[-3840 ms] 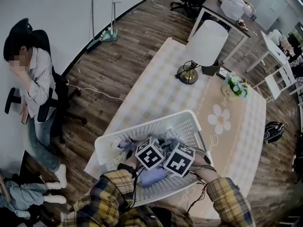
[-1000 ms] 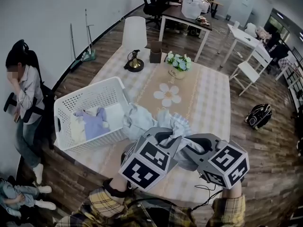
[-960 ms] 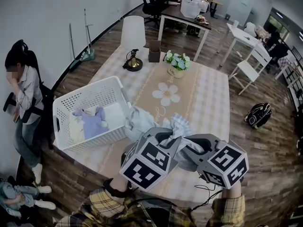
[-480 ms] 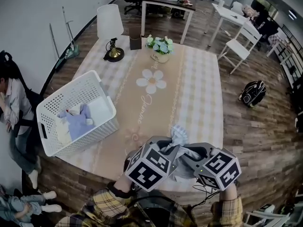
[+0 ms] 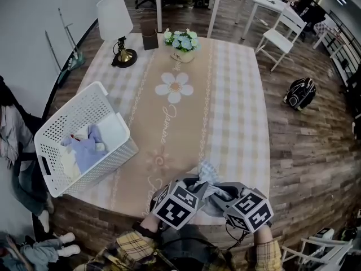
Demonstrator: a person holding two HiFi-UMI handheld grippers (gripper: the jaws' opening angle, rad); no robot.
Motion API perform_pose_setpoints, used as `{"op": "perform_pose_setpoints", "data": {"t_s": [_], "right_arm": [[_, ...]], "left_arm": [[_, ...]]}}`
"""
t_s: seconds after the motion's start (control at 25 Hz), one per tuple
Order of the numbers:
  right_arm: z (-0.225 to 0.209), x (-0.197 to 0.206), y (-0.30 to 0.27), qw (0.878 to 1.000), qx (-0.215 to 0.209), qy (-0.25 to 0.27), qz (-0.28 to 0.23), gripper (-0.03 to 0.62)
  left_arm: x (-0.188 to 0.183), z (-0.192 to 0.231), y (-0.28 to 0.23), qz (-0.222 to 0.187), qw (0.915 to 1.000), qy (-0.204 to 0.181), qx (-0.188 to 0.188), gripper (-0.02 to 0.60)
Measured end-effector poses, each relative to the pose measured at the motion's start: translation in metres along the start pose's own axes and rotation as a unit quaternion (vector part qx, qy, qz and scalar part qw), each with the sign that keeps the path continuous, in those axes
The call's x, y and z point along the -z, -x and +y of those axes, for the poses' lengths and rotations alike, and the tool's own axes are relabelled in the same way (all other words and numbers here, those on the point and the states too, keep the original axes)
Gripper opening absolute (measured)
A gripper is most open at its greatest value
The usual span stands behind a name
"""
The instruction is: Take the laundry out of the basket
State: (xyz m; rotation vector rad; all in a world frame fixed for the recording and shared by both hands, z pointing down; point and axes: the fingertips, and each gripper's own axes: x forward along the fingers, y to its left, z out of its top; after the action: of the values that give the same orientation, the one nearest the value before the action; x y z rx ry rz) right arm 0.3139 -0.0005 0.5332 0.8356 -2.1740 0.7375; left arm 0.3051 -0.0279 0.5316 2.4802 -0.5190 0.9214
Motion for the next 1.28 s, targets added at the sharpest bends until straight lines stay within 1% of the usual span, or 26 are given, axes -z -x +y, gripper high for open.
{"op": "perform_pose_setpoints", "data": {"t_s": [0.16, 0.32, 0.36, 0.48, 0.56, 0.64, 0.68, 0.72, 0.76, 0.88, 1.0, 1.12, 1.28], "right_arm": [[0.003, 0.010, -0.010, 1.000, -0.004, -0.015, -0.002, 0.087], [0.002, 0.009, -0.008, 1.000, 0.009, -0.011, -0.007, 0.100], [0.001, 0.007, -0.006, 1.000, 0.014, -0.006, -0.009, 0.112], [0.003, 0.000, 0.003, 1.000, 0.020, 0.006, -0.022, 0.189], [0.006, -0.007, 0.011, 0.999, 0.014, 0.007, -0.035, 0.210], [0.007, -0.017, 0.022, 0.998, 0.010, 0.002, -0.056, 0.210], [0.007, -0.023, 0.028, 0.998, 0.008, -0.004, -0.069, 0.218], [0.006, -0.029, 0.033, 0.996, 0.007, -0.012, -0.083, 0.244], [0.005, -0.035, 0.038, 0.995, 0.007, -0.020, -0.096, 0.247], [0.005, -0.053, 0.052, 0.989, 0.002, -0.050, -0.136, 0.247], [0.008, -0.072, 0.064, 0.981, -0.006, -0.075, -0.178, 0.245], [0.017, -0.095, 0.079, 0.973, -0.012, -0.076, -0.218, 0.238], [0.034, -0.125, 0.100, 0.963, -0.018, -0.056, -0.262, 0.213]], "left_arm": [[0.015, 0.002, -0.006, 0.009, 0.9999, 0.007, -0.001, 0.091], [0.013, 0.005, -0.004, 0.002, 1.0000, 0.003, -0.008, 0.107], [0.012, 0.007, -0.002, -0.001, 0.9999, 0.002, -0.011, 0.123], [0.006, 0.014, 0.009, -0.016, 0.9996, 0.002, -0.024, 0.158], [-0.002, 0.020, 0.020, -0.030, 0.9990, 0.001, -0.035, 0.176], [-0.013, 0.025, 0.032, -0.045, 0.9979, -0.002, -0.047, 0.187], [-0.018, 0.028, 0.039, -0.053, 0.9972, -0.002, -0.052, 0.187], [-0.025, 0.030, 0.045, -0.063, 0.9965, -0.001, -0.055, 0.187], [-0.031, 0.031, 0.052, -0.073, 0.9958, 0.001, -0.056, 0.187], [-0.049, 0.030, 0.069, -0.103, 0.9936, 0.010, -0.046, 0.187], [-0.066, 0.027, 0.087, -0.138, 0.9898, 0.015, -0.033, 0.187], [-0.081, 0.026, 0.105, -0.165, 0.9857, 0.011, -0.031, 0.187], [-0.095, 0.019, 0.130, -0.199, 0.9798, 0.009, -0.019, 0.181]]}}
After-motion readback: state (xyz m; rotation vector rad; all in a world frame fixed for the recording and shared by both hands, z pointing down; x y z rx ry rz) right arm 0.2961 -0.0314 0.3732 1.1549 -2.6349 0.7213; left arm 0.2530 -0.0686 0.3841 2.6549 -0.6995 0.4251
